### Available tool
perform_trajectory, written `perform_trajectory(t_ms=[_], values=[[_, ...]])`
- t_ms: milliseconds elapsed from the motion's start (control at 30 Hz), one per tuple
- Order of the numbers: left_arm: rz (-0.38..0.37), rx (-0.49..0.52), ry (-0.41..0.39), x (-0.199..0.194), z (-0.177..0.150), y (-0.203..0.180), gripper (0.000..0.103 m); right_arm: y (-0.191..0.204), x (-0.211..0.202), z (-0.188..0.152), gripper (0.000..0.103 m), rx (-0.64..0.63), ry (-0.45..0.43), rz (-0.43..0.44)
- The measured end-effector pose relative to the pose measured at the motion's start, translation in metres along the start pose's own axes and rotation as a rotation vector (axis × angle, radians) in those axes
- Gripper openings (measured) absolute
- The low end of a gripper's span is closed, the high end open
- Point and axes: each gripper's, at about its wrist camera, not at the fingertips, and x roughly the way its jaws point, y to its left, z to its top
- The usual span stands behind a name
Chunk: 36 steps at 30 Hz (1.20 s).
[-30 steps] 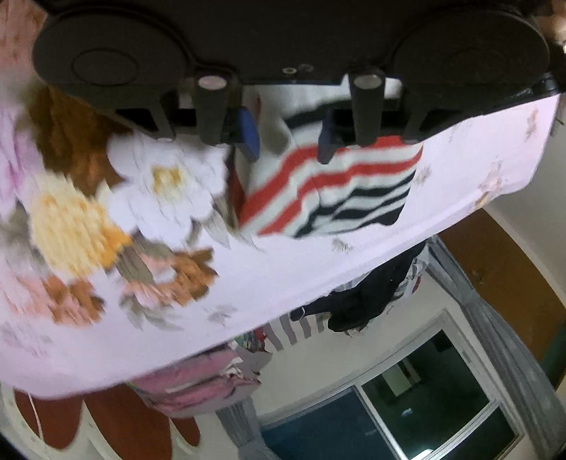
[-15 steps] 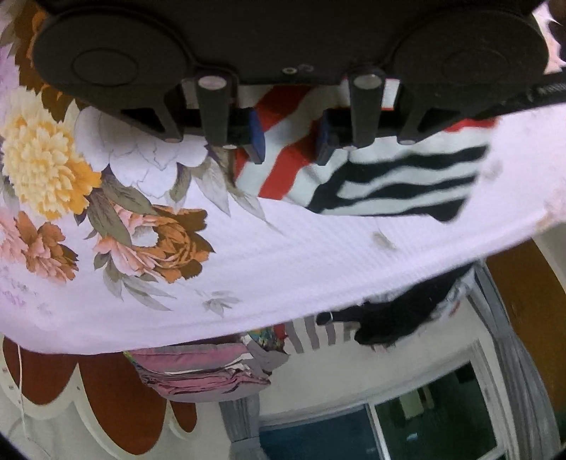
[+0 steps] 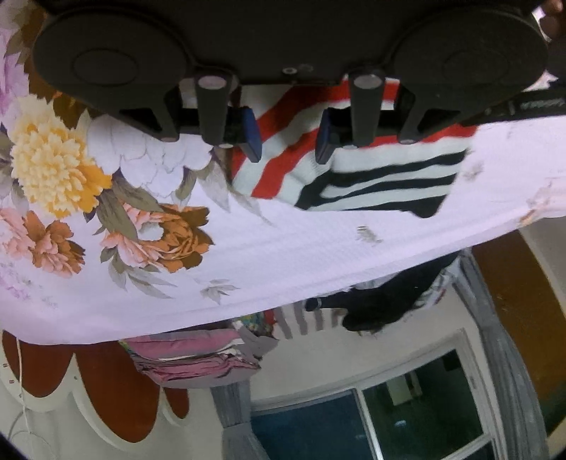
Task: Fold small clothes
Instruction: 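Press and straighten the folded stack with the right gripper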
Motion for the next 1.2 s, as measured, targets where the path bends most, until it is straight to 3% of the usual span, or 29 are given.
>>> perform_trajectory(t_ms=[233,433,533,767,1067,1200], values=[[-0.044,0.020,0.003,-0.019,-0.013,-0.007,0.089,-0.005,-0.023,-0.022,0.025,-0.015,0.006,0.010],[-0.046,-0.005,0.025,-0.010,-0.024,-0.003,0.089,-0.013,-0.022,-0.045,0.022,-0.025,0.048,-0.012],[-0.024,0.013,0.019,-0.016,-0.023,-0.008,0.089,-0.015,-0.033,-0.042,0.021,0.007,0.029,0.006],[-0.092,-0.005,0.040,-0.031,-0.032,-0.004,0.089,-0.015,-0.062,-0.056,0.025,0.005,0.025,0.063],[-0.090,-0.005,0.048,-0.031,-0.040,-0.004,0.089,-0.019,-0.075,-0.076,0.025,0.016,0.059,0.072],[-0.090,-0.015,0.052,-0.029,-0.040,-0.004,0.089,-0.024,-0.071,-0.091,0.025,0.035,0.121,0.086]])
